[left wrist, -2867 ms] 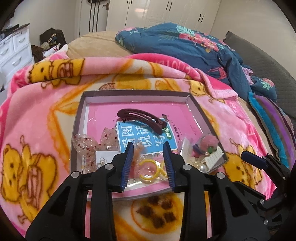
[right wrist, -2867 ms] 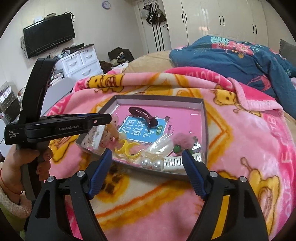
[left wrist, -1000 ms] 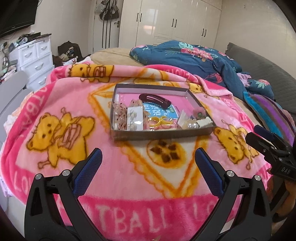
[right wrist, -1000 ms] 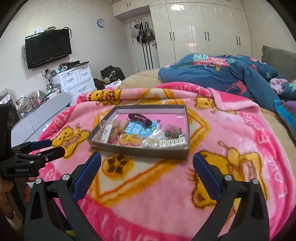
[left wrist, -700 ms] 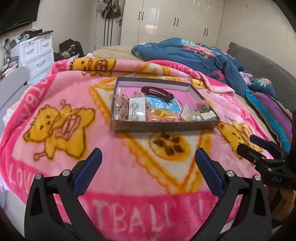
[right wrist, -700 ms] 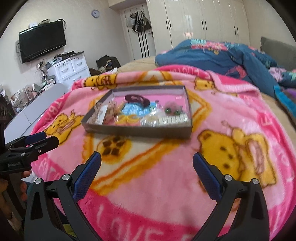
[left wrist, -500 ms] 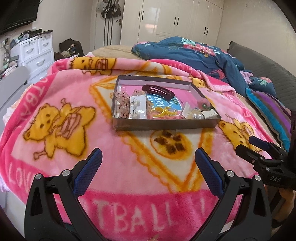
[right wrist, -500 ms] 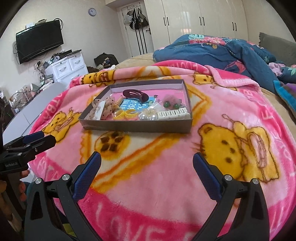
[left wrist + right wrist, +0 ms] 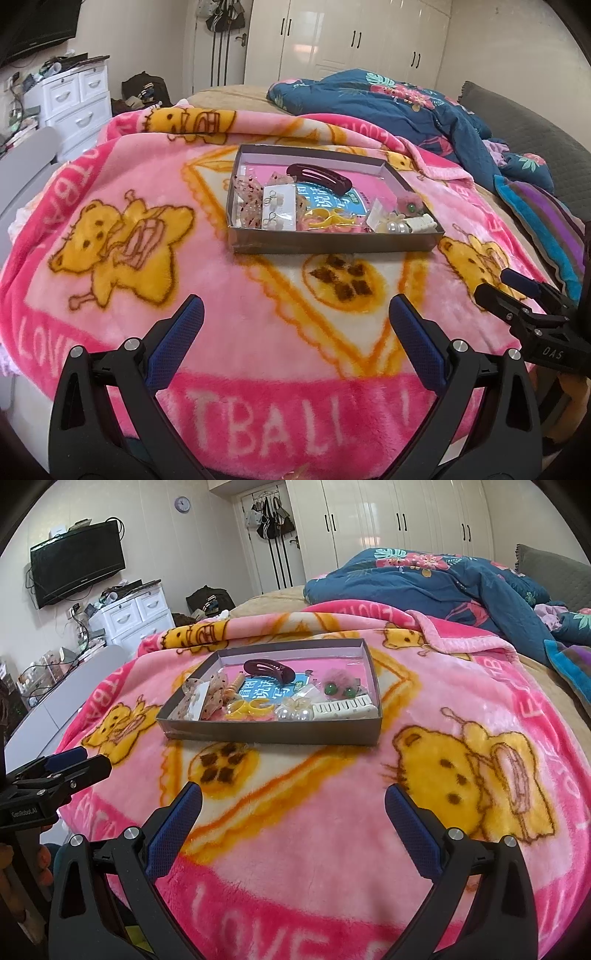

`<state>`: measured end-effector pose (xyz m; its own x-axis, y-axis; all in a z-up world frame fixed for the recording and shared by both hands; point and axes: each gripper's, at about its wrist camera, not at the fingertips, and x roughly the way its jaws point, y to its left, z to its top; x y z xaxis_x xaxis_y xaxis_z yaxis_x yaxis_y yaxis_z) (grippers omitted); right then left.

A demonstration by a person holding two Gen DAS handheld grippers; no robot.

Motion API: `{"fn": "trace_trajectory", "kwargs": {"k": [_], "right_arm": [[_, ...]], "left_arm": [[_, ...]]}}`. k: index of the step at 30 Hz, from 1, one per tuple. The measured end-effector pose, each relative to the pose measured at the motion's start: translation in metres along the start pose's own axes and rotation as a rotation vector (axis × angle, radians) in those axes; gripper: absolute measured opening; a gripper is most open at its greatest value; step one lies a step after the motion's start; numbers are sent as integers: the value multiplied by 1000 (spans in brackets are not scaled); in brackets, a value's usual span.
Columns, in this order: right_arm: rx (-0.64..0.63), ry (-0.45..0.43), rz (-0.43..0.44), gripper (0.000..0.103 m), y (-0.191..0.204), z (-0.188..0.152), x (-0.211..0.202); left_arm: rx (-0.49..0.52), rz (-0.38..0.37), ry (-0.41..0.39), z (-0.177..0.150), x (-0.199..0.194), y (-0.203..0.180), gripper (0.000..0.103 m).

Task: Organize jewelry

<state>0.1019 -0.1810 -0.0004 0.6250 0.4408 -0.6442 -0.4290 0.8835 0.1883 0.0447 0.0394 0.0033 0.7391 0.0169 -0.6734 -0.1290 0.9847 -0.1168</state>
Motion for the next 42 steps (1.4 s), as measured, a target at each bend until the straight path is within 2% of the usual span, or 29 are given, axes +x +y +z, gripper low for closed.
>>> {"fn": "trace_trajectory", "kwargs": {"k": [42], "right_arm": [[0,6,1,99,1,1,-1]], "left_arm": [[-1,16,8,1,-1,2,94]]}}
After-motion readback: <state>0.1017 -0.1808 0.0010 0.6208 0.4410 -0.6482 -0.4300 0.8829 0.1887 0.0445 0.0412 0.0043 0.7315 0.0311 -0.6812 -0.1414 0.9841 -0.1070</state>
